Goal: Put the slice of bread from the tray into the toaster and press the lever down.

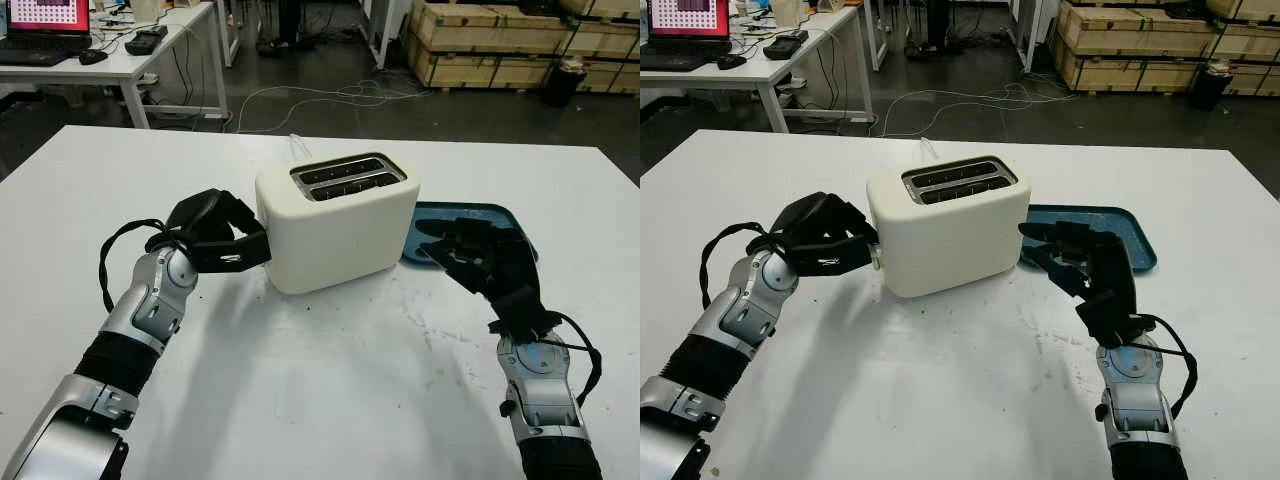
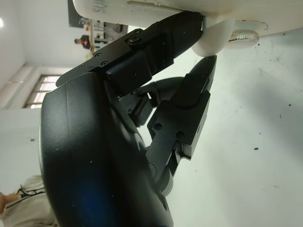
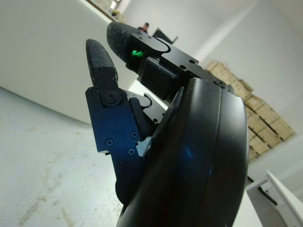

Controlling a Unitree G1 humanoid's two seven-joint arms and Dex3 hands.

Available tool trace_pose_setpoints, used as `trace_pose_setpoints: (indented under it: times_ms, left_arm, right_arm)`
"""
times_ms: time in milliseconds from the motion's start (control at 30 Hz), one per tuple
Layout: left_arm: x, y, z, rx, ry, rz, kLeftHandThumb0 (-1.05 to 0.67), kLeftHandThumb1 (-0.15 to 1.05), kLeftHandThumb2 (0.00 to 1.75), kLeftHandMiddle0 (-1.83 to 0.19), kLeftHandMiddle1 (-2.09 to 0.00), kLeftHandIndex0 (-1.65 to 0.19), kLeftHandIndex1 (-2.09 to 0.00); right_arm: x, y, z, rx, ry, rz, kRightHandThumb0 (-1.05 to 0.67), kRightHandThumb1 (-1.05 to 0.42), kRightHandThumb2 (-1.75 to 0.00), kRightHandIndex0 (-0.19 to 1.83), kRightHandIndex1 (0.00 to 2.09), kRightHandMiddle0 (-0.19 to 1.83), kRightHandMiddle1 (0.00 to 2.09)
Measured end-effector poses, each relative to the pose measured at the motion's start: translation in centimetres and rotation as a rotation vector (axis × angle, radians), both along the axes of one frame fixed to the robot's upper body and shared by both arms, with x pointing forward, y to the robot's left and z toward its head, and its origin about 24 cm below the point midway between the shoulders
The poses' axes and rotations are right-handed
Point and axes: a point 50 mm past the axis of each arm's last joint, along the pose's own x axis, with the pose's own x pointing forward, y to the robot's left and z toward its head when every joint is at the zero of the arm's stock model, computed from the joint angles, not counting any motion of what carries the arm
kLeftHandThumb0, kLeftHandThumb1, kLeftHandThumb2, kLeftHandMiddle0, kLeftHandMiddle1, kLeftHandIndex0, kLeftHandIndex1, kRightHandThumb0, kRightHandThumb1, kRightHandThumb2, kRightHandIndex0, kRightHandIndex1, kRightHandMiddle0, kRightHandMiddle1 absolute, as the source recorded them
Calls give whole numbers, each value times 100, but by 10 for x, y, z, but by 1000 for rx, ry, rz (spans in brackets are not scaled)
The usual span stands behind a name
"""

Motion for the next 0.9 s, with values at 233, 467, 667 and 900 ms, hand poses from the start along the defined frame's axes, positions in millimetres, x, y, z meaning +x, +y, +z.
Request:
trace_pose_setpoints:
  times_ms: [233, 467, 667, 900]
  left_arm:
    - [-11, 2, 10, 18, -13, -30, -18, 90, 0, -81, -135, -119, -2]
    - [-31, 8, 13, 9, -6, -74, -17, 92, 1, -79, -143, -118, -1]
    - [-41, 22, 18, -57, -64, -38, -17, 91, 1, -76, -142, -116, -1]
    - [-45, 31, 40, -111, -189, -22, -29, 87, 0, -81, -132, -120, -3]
  right_arm:
    - [0, 1, 0, -2, 3, 8, -39, -84, 0, 102, 62, 114, 0]
    - [0, 2, -1, -1, 4, 12, -39, -84, 0, 103, 62, 115, 0]
    - [1, 2, -1, -2, 7, 12, -39, -84, 0, 102, 61, 114, 0]
    - [1, 1, -1, -4, 5, 12, -39, -84, 0, 102, 61, 114, 0]
